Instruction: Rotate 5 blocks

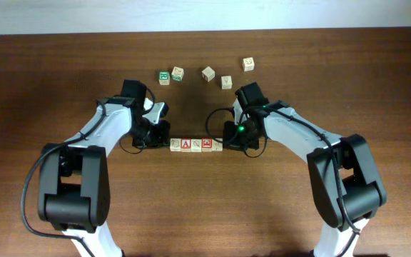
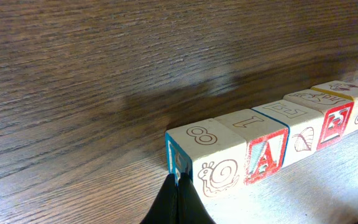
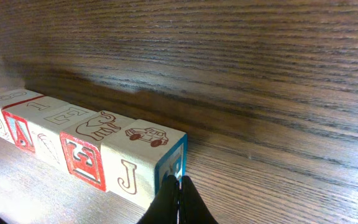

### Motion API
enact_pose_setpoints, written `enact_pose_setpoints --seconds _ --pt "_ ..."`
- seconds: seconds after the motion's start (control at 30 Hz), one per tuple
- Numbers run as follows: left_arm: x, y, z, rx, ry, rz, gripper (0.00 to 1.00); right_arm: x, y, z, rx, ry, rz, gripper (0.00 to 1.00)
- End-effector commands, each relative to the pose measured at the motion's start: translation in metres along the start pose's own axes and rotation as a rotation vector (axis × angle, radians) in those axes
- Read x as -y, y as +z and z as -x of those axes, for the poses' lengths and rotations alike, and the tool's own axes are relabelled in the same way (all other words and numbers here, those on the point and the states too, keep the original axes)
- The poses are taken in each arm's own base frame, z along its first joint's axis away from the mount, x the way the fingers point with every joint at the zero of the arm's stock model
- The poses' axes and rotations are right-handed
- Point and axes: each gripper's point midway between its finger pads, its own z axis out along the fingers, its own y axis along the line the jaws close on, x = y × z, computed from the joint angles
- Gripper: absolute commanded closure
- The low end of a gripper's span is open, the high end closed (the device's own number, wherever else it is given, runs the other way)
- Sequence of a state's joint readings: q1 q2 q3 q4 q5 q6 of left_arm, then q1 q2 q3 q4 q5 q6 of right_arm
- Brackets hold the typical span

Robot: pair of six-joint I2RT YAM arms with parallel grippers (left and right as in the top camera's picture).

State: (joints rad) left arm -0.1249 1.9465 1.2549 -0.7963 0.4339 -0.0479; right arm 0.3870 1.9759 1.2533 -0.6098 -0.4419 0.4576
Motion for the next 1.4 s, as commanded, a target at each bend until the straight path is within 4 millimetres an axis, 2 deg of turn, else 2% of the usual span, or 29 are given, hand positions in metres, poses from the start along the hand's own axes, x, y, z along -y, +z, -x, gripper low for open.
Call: enact_pose_setpoints --seconds 0.0,0.27,0.6,0.83,1.03,1.17,1.37 --pt "0.011 -0.013 0.011 0.046 0.042 -0.021 1.00 -0.006 0.008 -0.007 -0.029 -0.015 0.030 0.96" --pt "0.020 -0.010 0.013 0.055 0.077 -0.021 1.00 -0.008 0.008 -0.007 -0.029 -0.023 0.038 0.95" --pt "0.019 -0.010 0.013 0.056 0.070 -0.017 1.00 -0.014 0.007 -0.010 -0.046 -0.034 0.077 0.96" --pt "0.019 -0.010 0.013 0.056 0.070 -0.017 1.00 -0.038 0.006 -0.015 -0.051 -0.137 0.156 0.95" --pt "0.020 -0.009 0.013 0.055 0.068 -0.018 1.00 -0.057 -0.011 -0.013 -0.005 -0.192 0.183 0.95" --pt "0.020 -0.009 0.013 0.055 0.068 -0.019 1.00 -0.068 -0.008 -0.021 -0.014 -0.241 0.186 0.96" --pt "0.021 -0.009 0.013 0.054 0.069 -0.022 1.00 -0.086 -0.013 -0.019 0.002 -0.298 0.184 0.95"
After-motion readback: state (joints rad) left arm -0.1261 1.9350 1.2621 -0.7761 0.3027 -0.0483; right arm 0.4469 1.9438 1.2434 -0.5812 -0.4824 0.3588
